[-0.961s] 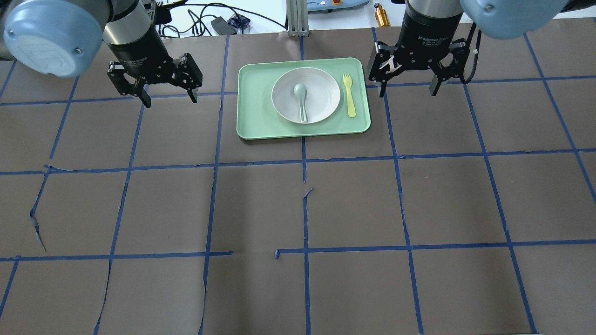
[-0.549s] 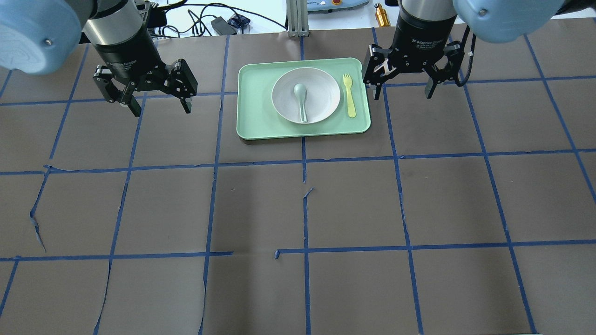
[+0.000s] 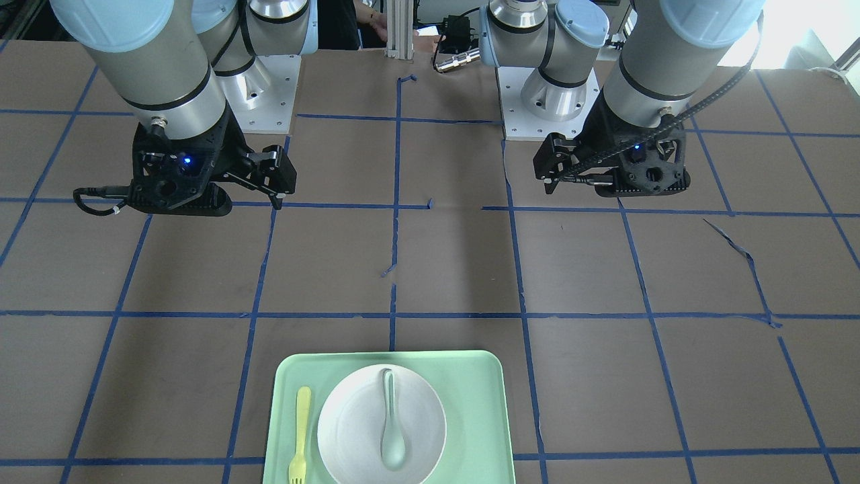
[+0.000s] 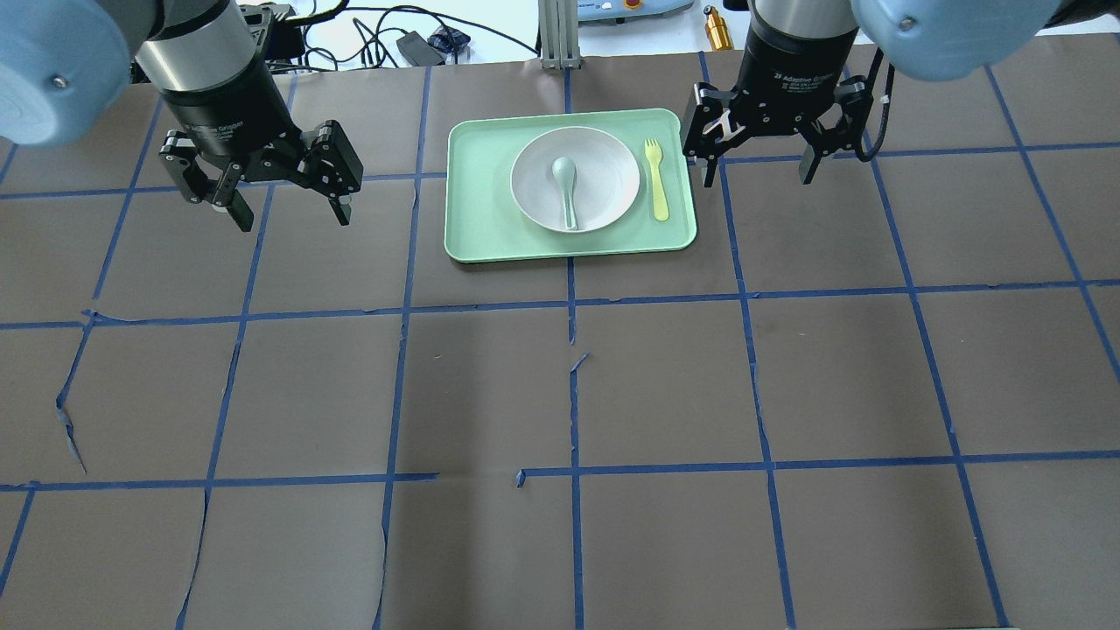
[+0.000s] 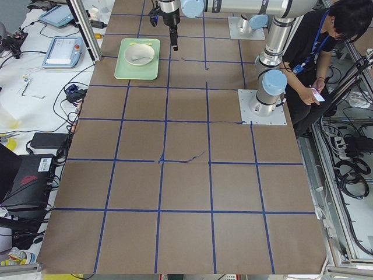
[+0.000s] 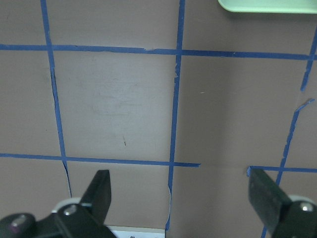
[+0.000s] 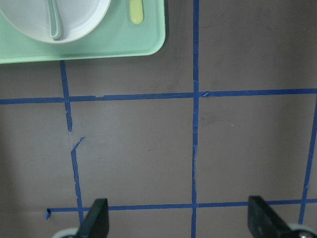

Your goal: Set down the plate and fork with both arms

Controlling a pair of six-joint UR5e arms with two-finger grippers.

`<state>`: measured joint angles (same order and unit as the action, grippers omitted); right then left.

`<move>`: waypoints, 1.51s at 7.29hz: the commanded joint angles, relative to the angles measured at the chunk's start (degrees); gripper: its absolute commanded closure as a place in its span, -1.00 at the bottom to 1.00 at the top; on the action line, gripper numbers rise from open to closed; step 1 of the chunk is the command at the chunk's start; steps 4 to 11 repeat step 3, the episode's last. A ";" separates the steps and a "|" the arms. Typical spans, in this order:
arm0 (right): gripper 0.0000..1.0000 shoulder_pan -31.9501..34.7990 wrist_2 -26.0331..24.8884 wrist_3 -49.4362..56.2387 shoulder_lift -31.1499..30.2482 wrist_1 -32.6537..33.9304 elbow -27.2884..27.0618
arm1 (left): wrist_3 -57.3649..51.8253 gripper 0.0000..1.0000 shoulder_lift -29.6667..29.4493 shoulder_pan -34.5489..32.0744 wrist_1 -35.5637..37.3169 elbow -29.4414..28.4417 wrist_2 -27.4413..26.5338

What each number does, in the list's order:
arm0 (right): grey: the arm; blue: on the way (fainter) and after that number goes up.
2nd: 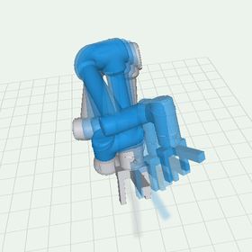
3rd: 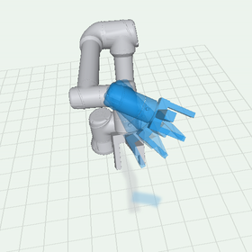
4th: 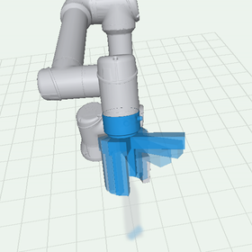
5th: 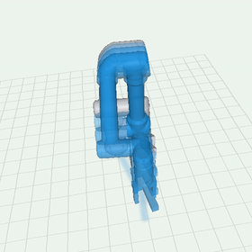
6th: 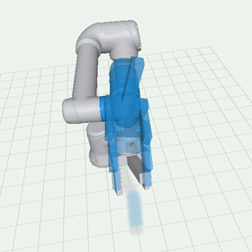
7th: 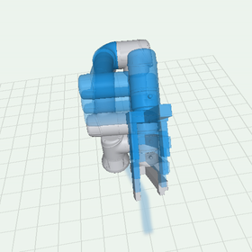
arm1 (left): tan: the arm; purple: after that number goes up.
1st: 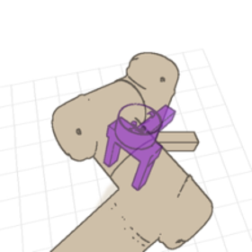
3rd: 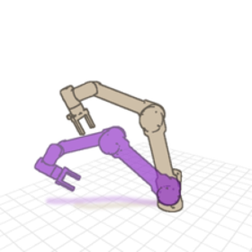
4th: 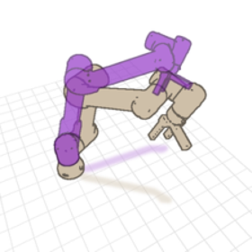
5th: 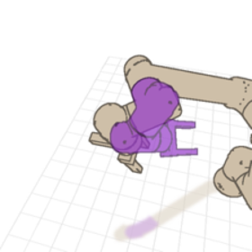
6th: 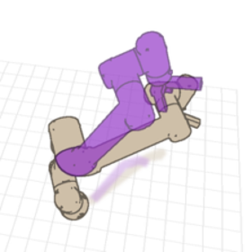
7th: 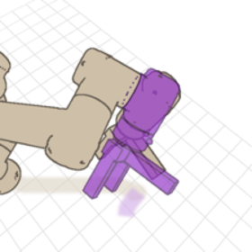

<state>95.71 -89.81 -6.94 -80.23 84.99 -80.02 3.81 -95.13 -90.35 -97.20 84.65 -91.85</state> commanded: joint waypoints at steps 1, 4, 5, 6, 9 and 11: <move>-1.00 0.00 -0.10 0.00 0.07 0.26 0.13 | 0.32 -1.00 0.21 0.00 -0.01 0.16 -0.25; -1.00 0.00 -0.19 0.00 0.07 0.26 0.04 | 0.23 -1.00 0.12 0.00 -0.01 0.34 -0.34; -1.00 0.00 -0.19 0.00 0.07 0.26 0.04 | 0.23 -1.00 0.12 0.00 -0.01 0.34 -0.34; -1.00 0.00 -0.19 0.00 0.07 0.26 0.04 | 0.23 -1.00 0.12 0.00 -0.01 0.34 -0.34; -1.00 0.00 -0.19 0.00 0.07 0.26 0.04 | 0.23 -1.00 0.12 0.00 -0.01 0.34 -0.34; -1.00 0.00 -0.19 0.00 0.07 0.26 0.04 | 0.23 -1.00 0.12 0.00 -0.01 0.34 -0.34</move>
